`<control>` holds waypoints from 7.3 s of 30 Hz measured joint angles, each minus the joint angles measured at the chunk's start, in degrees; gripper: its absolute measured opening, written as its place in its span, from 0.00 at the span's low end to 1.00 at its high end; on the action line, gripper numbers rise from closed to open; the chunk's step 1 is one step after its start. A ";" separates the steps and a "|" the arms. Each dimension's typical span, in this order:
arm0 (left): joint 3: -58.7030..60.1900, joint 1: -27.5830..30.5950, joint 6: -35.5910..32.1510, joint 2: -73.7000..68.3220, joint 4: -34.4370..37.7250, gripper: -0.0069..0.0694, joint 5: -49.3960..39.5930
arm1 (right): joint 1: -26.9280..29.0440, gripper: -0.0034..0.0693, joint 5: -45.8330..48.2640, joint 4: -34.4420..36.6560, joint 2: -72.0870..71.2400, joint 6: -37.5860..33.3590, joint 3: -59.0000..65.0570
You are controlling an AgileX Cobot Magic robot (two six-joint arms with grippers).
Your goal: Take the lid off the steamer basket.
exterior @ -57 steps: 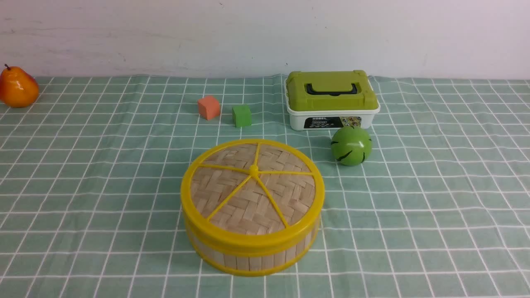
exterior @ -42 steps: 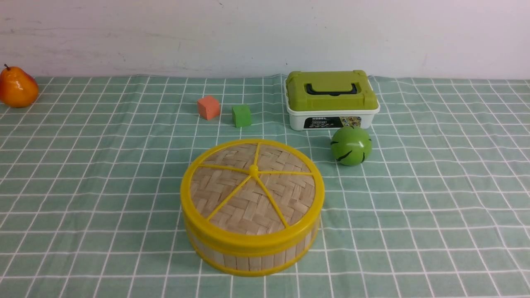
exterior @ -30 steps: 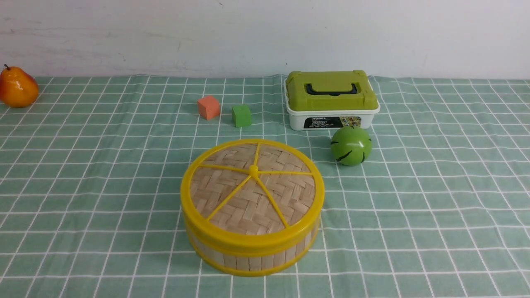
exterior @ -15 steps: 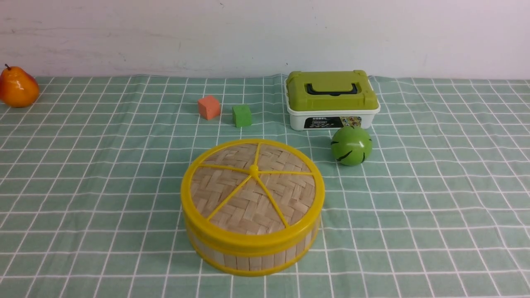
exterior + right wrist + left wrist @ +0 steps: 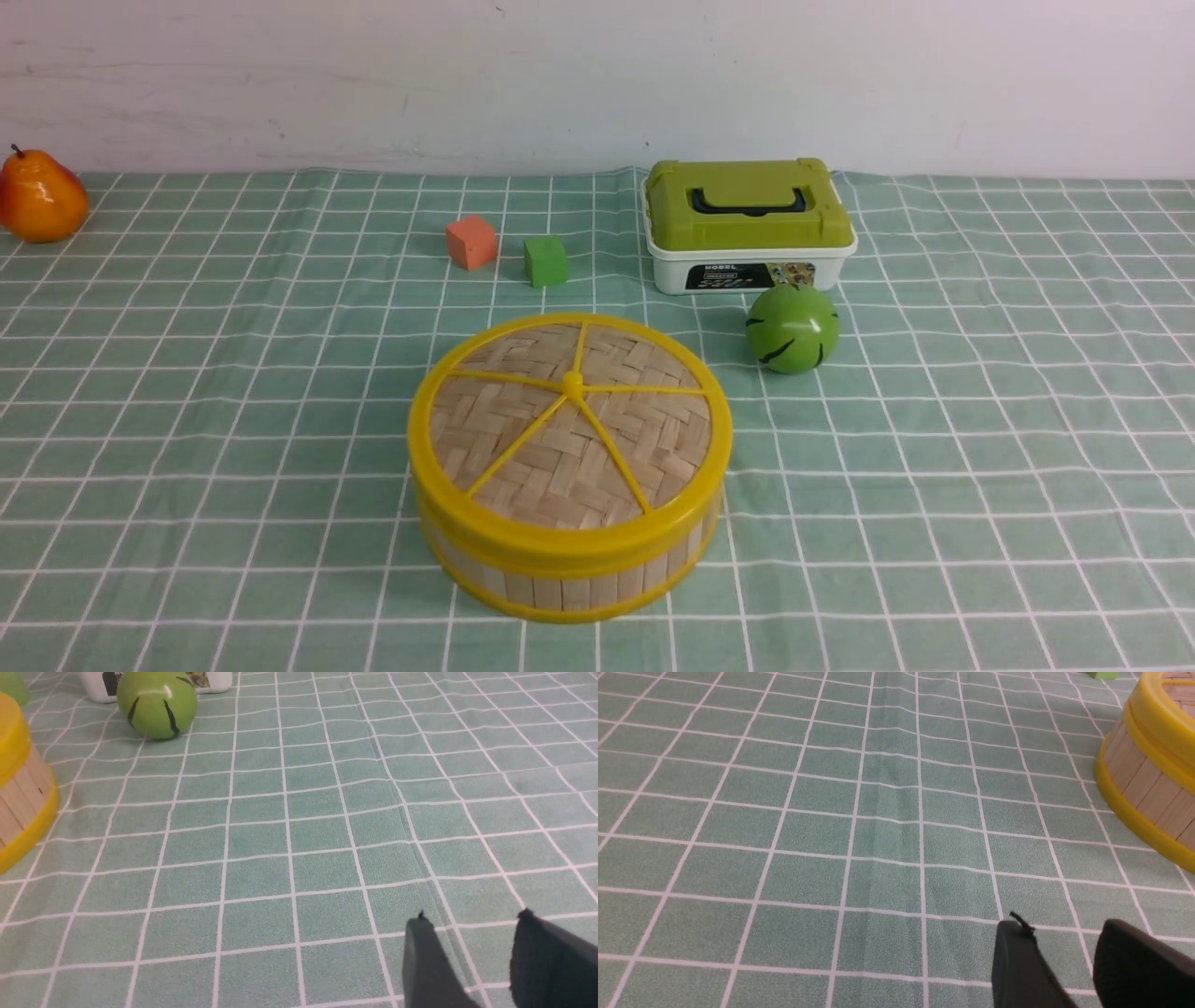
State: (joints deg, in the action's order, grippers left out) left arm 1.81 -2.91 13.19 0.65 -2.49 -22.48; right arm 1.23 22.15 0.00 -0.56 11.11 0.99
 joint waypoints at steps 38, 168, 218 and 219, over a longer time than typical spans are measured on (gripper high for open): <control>0.00 0.00 0.00 0.00 0.00 0.40 0.00 | -1.84 0.02 45.78 27.24 51.52 -37.66 -56.86; 0.00 0.00 0.00 0.00 0.00 0.40 0.00 | -14.35 0.02 30.71 12.26 37.50 -22.99 -49.56; 0.00 0.00 0.00 0.00 0.00 0.40 0.01 | 0.98 0.03 0.08 -4.06 -0.02 1.73 0.02; 0.00 0.00 0.00 0.00 0.00 0.40 0.01 | 0.98 0.03 0.13 -4.06 -0.02 1.73 0.02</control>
State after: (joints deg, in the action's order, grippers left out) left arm 1.81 -2.91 13.19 0.65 -2.49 -22.47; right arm 2.20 22.28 -4.06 -0.57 12.84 1.01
